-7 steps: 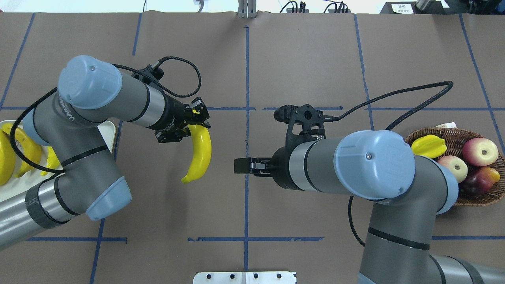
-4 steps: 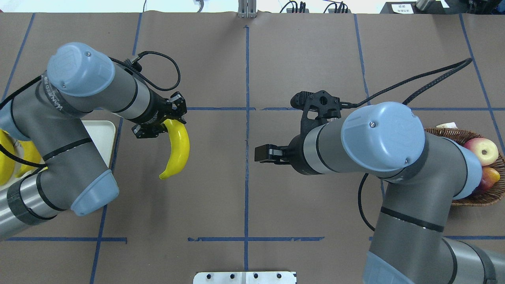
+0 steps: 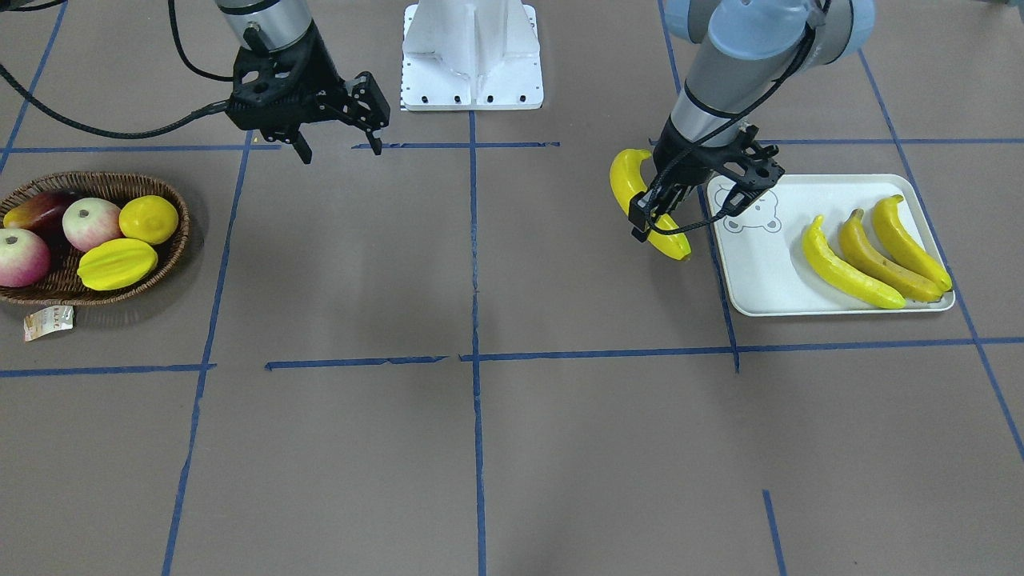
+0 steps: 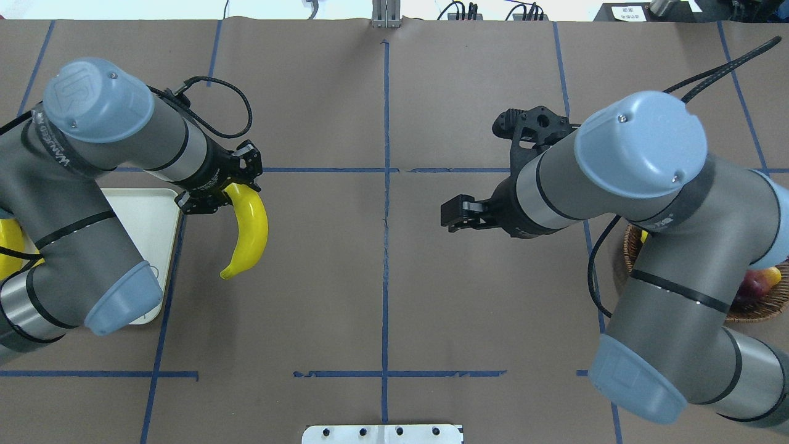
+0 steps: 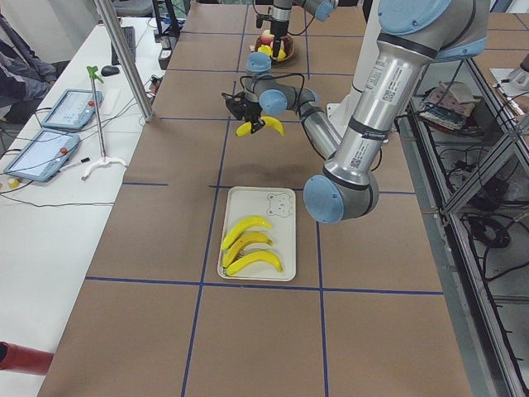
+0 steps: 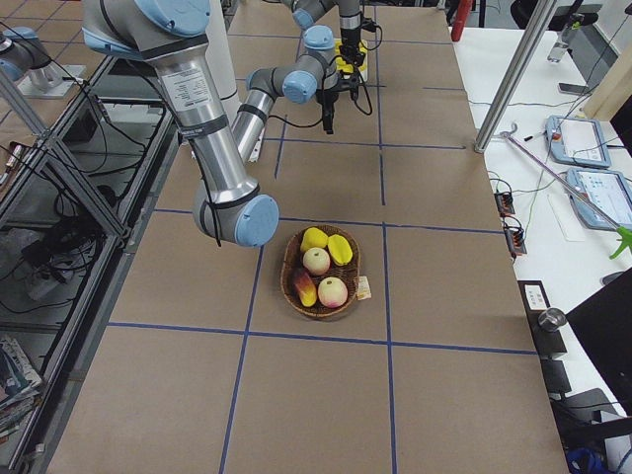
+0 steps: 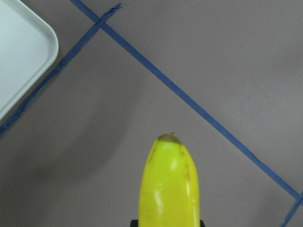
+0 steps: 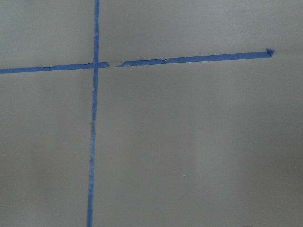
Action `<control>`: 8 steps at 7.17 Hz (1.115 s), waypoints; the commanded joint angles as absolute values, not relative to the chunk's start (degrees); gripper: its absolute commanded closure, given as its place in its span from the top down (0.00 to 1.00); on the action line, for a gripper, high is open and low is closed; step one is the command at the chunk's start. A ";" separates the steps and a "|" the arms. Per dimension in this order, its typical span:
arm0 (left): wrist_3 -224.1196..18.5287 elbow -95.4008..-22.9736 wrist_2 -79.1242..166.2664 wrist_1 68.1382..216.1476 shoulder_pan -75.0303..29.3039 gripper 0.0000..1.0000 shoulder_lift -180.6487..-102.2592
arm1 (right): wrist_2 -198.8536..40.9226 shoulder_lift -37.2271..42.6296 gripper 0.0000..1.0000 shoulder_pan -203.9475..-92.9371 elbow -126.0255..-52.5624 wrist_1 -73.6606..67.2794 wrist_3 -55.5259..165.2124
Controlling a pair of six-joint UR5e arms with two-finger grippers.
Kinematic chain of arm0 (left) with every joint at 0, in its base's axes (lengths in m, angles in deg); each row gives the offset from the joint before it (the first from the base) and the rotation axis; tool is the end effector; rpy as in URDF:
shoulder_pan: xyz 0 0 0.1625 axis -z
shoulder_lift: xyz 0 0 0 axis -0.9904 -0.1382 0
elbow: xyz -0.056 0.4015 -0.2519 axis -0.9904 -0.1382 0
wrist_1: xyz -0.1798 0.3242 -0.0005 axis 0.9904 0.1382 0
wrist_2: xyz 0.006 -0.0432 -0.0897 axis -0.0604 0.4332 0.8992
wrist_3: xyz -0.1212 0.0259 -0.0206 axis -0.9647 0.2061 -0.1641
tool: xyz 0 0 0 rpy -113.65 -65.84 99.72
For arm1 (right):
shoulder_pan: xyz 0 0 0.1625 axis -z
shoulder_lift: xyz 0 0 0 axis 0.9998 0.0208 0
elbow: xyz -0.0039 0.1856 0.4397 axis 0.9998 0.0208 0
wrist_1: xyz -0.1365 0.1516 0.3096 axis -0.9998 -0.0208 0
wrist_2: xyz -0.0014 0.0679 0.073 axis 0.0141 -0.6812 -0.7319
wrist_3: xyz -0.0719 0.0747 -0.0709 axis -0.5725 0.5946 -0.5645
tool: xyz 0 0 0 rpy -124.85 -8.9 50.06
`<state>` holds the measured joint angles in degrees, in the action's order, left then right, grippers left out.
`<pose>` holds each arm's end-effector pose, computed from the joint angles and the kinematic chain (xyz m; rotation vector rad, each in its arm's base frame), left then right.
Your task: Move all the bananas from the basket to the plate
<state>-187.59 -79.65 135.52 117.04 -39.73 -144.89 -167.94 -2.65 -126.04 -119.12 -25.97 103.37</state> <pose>0.3770 -0.4559 0.3687 -0.1534 0.8801 -0.6825 -0.3785 -0.3961 0.3007 0.1252 -0.9044 0.0356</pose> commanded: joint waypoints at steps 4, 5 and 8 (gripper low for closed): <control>-166.41 -81.86 135.86 112.87 -32.25 0.00 -134.62 | -174.59 8.20 0.99 -136.96 -119.43 -29.98 77.06; -165.33 -81.43 135.94 113.22 -32.05 0.00 -132.86 | -176.95 9.96 0.99 -139.41 -119.35 -29.89 72.23; -170.64 -74.42 135.77 123.65 -31.70 0.00 -131.26 | -182.76 16.81 0.99 -150.04 -118.21 -30.15 53.78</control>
